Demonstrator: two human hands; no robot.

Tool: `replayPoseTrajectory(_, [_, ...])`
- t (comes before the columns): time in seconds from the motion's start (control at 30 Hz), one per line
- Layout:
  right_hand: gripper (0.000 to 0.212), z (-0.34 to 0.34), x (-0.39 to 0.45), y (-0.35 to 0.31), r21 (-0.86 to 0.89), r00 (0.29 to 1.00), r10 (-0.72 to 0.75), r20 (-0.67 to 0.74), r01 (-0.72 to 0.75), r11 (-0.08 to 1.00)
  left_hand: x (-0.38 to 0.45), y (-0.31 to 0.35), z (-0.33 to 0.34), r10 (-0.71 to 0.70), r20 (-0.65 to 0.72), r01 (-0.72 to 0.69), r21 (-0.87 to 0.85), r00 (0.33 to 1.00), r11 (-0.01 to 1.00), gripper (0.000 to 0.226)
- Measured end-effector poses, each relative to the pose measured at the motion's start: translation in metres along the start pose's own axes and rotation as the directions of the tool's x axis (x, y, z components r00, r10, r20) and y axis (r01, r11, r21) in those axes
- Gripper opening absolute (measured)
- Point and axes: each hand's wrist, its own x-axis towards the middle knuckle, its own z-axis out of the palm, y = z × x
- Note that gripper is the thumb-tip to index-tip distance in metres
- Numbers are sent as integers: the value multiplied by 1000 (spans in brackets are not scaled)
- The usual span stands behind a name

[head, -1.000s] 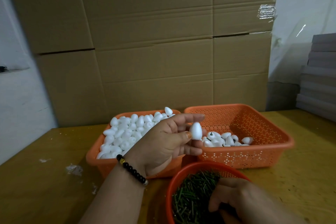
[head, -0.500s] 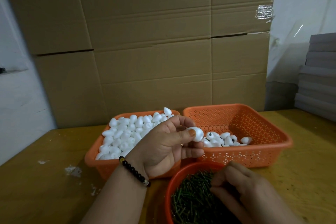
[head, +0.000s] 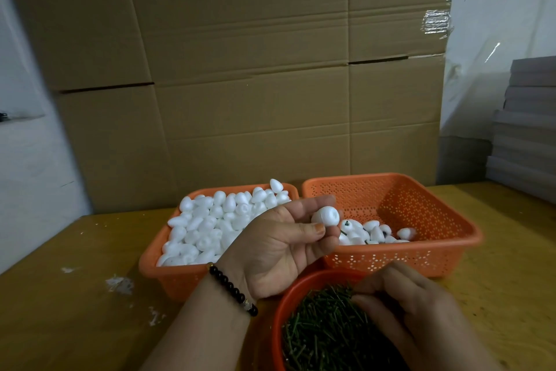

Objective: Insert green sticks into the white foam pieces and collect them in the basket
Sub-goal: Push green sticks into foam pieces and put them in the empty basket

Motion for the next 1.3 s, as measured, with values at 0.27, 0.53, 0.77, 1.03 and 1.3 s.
replayPoseTrajectory(0.27, [9,-1,2,5,-41,993,-2,-120,-3,999,-2,0,6,0,39,-3,81,999,997,33])
replayPoseTrajectory(0.53, [13,0,0,9,-5,973,-13,-231,12,1000,-2,-2,4,-3,42,-1,105,999,994,24])
replayPoseTrajectory(0.77, [8,-1,2,2,6,965,-60,-254,64,998,-2,-6,-2,24,-4,-21,306,1000,952,35])
replayPoseTrajectory(1.03, [15,-1,2,-2,3,962,-54,-268,57,998,-5,-10,3,8,5,-9,472,1000,882,26])
replayPoseTrajectory(1.3, [15,-5,3,-1,4,946,-36,-321,40,999,-5,-12,4,-35,30,15,513,999,858,25])
